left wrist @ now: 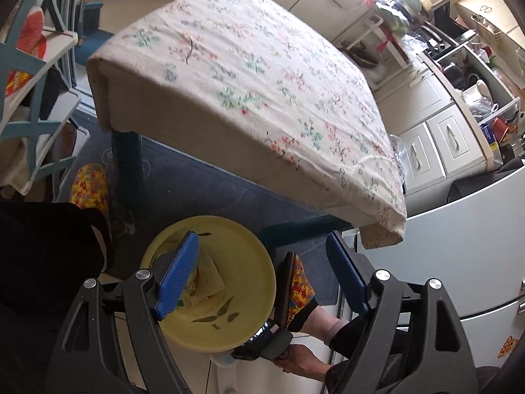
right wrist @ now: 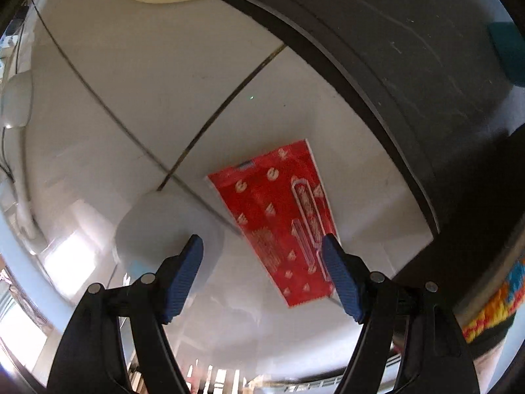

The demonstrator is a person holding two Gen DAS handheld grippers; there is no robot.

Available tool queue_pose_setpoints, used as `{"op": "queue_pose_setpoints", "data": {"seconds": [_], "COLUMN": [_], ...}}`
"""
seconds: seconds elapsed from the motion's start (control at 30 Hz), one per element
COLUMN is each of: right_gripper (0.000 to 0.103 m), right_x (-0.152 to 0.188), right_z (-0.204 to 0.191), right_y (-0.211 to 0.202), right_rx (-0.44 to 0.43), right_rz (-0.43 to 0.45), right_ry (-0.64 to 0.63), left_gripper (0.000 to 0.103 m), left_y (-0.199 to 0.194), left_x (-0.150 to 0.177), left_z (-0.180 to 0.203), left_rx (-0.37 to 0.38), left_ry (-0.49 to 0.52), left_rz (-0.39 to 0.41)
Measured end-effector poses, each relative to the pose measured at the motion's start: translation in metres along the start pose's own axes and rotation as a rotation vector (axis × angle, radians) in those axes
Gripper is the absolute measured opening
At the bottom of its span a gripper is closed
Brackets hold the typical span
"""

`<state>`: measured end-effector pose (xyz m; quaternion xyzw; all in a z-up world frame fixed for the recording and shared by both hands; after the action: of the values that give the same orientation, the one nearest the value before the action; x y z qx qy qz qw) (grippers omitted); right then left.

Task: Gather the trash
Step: 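Lower the right gripper to the red wrapper on the floor, then close the right gripper on the red wrapper and lift it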

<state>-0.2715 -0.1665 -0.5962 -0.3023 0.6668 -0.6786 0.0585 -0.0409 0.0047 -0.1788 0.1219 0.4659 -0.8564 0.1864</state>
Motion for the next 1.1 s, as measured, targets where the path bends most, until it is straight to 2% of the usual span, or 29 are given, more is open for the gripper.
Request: {"op": "queue_pose_setpoints", "data": {"seconds": [0.07, 0.13, 0.2, 0.27, 0.33, 0.43, 0.53, 0.57, 0.7, 0.83, 0.97, 1.1], "right_gripper": [0.072, 0.077, 0.083, 0.083, 0.079, 0.068, 0.034, 0.004, 0.003, 0.003, 0.003, 0.003], "right_x": [0.0, 0.0, -0.002, -0.002, -0.002, -0.002, -0.004, -0.006, -0.006, -0.011, -0.018, -0.014], "right_z": [0.002, 0.006, 0.007, 0.008, 0.008, 0.005, 0.005, 0.005, 0.003, 0.01, 0.021, 0.03], "right_y": [0.012, 0.019, 0.021, 0.023, 0.023, 0.016, 0.01, 0.007, 0.006, -0.026, -0.092, -0.179], "right_rx": [0.002, 0.009, 0.029, 0.034, 0.046, 0.076, 0.074, 0.066, 0.0, -0.101, -0.204, -0.237], "right_rz": [-0.002, 0.002, 0.043, 0.065, 0.081, 0.1, 0.122, 0.124, 0.096, 0.123, 0.216, 0.35], "right_ry": [0.02, 0.037, 0.024, 0.008, -0.008, -0.008, -0.008, 0.0, 0.045, 0.154, 0.282, 0.341], "left_gripper": [0.076, 0.076, 0.076, 0.076, 0.076, 0.076, 0.076, 0.076, 0.076, 0.076, 0.076, 0.076], "left_y": [0.007, 0.012, 0.015, 0.017, 0.019, 0.02, 0.02, 0.019, 0.015, 0.01, -0.002, -0.019], "left_x": [0.004, 0.007, 0.009, 0.009, 0.01, 0.011, 0.011, 0.011, 0.011, 0.01, 0.005, -0.001], "left_z": [-0.002, -0.005, -0.007, -0.006, -0.004, -0.004, -0.004, -0.005, -0.002, 0.002, 0.008, 0.005], "left_rx": [-0.005, -0.011, -0.012, -0.011, -0.011, -0.01, -0.008, -0.007, -0.005, 0.009, 0.014, 0.0], "left_ry": [-0.011, -0.024, -0.033, -0.036, -0.034, -0.037, -0.043, -0.042, -0.023, -0.016, 0.025, 0.048], "left_rz": [-0.023, -0.039, -0.05, -0.056, -0.062, -0.068, -0.067, -0.065, -0.054, -0.038, 0.01, 0.073]}}
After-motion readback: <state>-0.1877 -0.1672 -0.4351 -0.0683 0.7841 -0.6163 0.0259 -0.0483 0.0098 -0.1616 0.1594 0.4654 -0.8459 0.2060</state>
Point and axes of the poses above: each gripper's, at about its wrist camera, not at the fingertips, and y roughly the way its jaws point, z to its right, x to its underside, the point moved 8 cm from there along y, roughly the way its jaws point, and after that the axes turned 5 degrees about z, right-handed, at the moved point
